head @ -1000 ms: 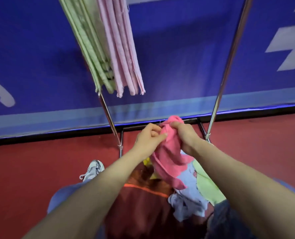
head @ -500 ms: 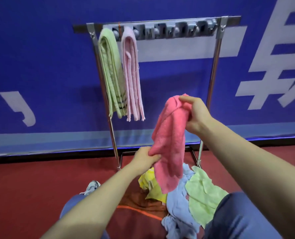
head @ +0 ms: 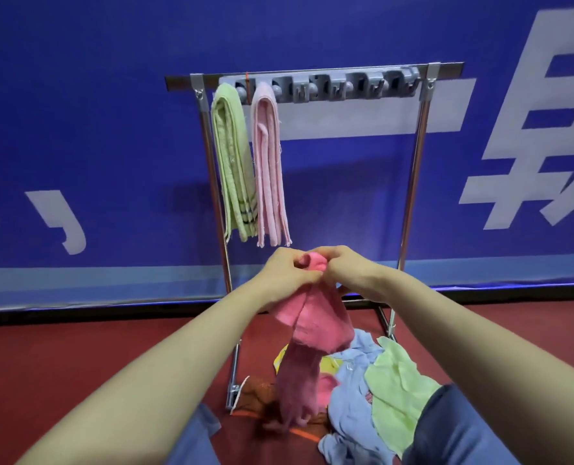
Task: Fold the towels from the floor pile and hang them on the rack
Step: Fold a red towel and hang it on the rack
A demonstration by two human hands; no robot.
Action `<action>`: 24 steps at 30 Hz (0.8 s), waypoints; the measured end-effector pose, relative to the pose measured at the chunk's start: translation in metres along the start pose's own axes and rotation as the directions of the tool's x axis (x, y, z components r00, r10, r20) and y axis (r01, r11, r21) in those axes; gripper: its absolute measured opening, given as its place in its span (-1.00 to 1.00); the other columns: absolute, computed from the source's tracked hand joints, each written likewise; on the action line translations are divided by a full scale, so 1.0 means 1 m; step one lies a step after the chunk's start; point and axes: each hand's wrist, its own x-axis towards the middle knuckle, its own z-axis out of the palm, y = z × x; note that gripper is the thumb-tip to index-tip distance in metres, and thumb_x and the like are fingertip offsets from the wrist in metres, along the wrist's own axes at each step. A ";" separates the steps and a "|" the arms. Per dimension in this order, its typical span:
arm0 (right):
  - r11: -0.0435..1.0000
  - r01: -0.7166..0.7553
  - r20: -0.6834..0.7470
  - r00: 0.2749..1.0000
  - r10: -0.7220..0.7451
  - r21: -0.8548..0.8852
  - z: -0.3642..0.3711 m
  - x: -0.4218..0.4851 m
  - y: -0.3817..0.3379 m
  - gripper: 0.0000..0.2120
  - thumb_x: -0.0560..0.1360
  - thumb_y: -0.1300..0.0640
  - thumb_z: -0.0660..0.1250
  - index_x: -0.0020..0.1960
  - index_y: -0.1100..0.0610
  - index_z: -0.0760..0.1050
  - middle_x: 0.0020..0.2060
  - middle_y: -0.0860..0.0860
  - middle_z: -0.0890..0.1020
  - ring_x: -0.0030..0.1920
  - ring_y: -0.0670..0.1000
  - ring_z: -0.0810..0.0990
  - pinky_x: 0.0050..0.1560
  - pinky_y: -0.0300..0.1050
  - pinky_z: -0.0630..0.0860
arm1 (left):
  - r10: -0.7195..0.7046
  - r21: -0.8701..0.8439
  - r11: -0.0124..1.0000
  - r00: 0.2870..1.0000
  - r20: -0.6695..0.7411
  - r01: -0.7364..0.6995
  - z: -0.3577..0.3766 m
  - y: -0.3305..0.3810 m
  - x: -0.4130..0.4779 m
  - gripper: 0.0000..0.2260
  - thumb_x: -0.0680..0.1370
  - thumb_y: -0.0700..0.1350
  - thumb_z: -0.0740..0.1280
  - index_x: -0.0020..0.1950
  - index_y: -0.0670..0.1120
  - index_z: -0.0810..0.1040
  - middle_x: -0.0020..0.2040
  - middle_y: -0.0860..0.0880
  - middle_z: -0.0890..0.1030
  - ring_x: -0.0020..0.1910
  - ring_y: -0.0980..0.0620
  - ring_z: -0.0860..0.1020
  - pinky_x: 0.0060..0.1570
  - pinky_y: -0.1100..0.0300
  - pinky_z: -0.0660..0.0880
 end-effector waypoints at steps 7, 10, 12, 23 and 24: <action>0.997 -0.005 -0.030 1.000 0.007 0.073 -0.005 0.003 0.012 -0.89 0.46 0.37 0.38 -0.18 0.20 0.54 -0.38 0.08 0.56 -0.41 0.00 0.54 -0.28 -0.12 0.59 | -0.029 -0.052 0.998 0.999 0.037 0.031 -0.015 -0.004 -0.006 -0.80 0.49 -0.06 0.53 0.04 -0.11 0.67 -0.15 -0.09 0.67 -0.16 0.08 0.60 0.02 0.06 0.55; 1.000 -0.029 -0.205 0.978 0.029 0.004 -0.007 0.012 0.026 -0.87 0.48 0.23 0.43 -0.21 0.18 0.51 -0.44 0.05 0.50 -0.44 -0.01 0.46 -0.43 -0.19 0.47 | -0.120 0.002 0.993 0.984 0.132 0.121 -0.018 -0.008 -0.011 -0.71 0.44 -0.02 0.58 0.06 -0.10 0.63 -0.23 -0.03 0.64 -0.27 0.12 0.60 -0.19 0.23 0.55; 0.999 -0.036 -0.383 0.923 0.033 0.000 -0.017 0.018 0.034 -0.86 0.47 0.16 0.43 -0.22 0.16 0.52 -0.43 0.03 0.47 -0.40 0.02 0.43 -0.42 -0.17 0.40 | -0.201 0.162 0.971 0.965 0.170 0.173 -0.024 -0.013 -0.014 -0.71 0.41 -0.09 0.60 0.05 -0.10 0.63 -0.33 0.05 0.61 -0.41 0.19 0.54 -0.35 0.33 0.45; 0.955 0.037 -0.632 0.757 0.167 0.296 -0.089 0.004 0.085 -0.91 0.47 0.23 0.45 -0.15 0.15 0.54 -0.32 0.02 0.52 -0.26 0.01 0.48 -0.12 -0.04 0.48 | -0.405 0.097 0.914 0.906 0.124 0.395 -0.076 -0.060 -0.030 -0.82 0.53 -0.34 0.41 -0.13 -0.11 0.76 -0.21 -0.08 0.69 -0.25 0.06 0.56 -0.14 0.20 0.49; 0.956 0.033 -0.639 0.751 0.169 0.292 -0.088 0.005 0.087 -0.90 0.46 0.22 0.46 -0.16 0.14 0.54 -0.33 0.02 0.52 -0.27 0.01 0.48 -0.14 -0.06 0.45 | -0.403 0.035 0.915 0.904 0.145 0.402 -0.076 -0.059 -0.029 -0.83 0.52 -0.34 0.41 -0.08 -0.12 0.76 -0.13 -0.12 0.70 -0.17 0.02 0.57 -0.07 0.14 0.50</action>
